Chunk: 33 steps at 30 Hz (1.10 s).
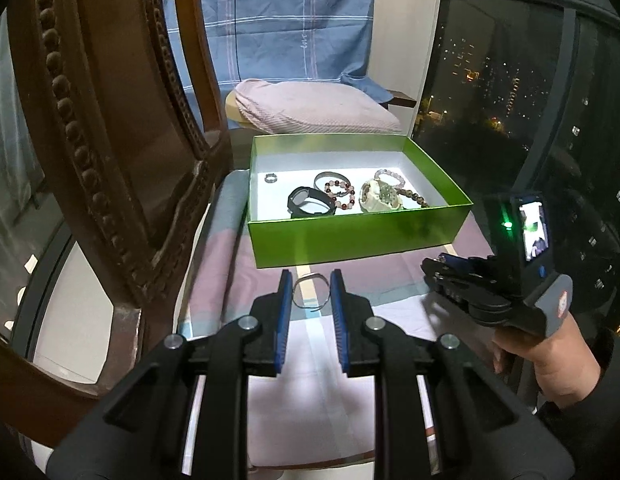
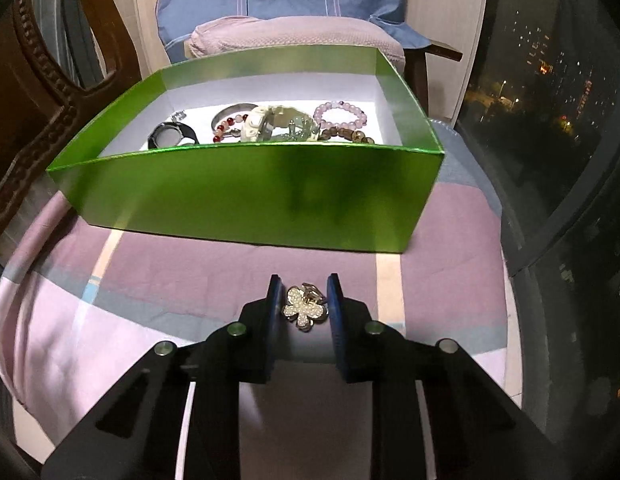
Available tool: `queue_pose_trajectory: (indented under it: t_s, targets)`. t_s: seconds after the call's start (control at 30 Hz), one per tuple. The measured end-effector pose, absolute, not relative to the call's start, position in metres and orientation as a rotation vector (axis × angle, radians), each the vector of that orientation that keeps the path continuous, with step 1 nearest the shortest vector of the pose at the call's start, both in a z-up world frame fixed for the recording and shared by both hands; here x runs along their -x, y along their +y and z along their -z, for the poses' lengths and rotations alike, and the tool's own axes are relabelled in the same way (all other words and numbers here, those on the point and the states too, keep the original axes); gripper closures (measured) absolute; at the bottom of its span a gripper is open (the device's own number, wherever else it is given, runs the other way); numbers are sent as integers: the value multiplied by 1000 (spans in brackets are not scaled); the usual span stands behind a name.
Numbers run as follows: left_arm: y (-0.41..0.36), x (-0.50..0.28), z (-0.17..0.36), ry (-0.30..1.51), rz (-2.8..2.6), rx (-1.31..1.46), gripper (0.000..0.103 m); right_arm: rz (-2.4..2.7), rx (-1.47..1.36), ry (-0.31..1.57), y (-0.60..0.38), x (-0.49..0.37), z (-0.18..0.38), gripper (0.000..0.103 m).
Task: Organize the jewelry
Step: 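Grasp the gold flower brooch with the right tool while the left tool holds the ring, then lower the flower brooch into the green box and open the right tool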
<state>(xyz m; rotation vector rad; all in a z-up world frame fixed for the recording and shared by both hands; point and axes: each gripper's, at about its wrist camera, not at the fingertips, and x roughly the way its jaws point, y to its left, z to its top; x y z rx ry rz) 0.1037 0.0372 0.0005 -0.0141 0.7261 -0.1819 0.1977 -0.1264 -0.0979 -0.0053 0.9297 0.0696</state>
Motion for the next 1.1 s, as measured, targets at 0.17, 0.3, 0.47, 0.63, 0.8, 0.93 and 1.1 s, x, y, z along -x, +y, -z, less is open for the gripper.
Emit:
queue_pose_trajectory:
  t_s: [0.17, 0.3, 0.47, 0.63, 0.8, 0.93, 1.1]
  targets:
    - [36, -105, -4, 717, 186, 32, 84, -103, -6, 861, -129, -170, 62, 80]
    - [33, -104, -6, 712, 199, 47, 84, -148, -24, 799, -133, -136, 32, 80]
    - [23, -106, -6, 712, 213, 61, 84, -174, -33, 722, -145, -98, 0, 80]
    - [16, -106, -7, 710, 213, 63, 84, -152, -50, 710, -165, -88, -4, 80]
    - [9, -108, -6, 717, 214, 56, 84, -141, -57, 731, -174, -90, 2, 80]
    - [6, -109, -5, 719, 212, 54, 84, -149, -60, 722, -175, -90, 1, 80]
    - [10, -112, -3, 728, 210, 56, 84, -150, -56, 725, -172, -91, 3, 80]
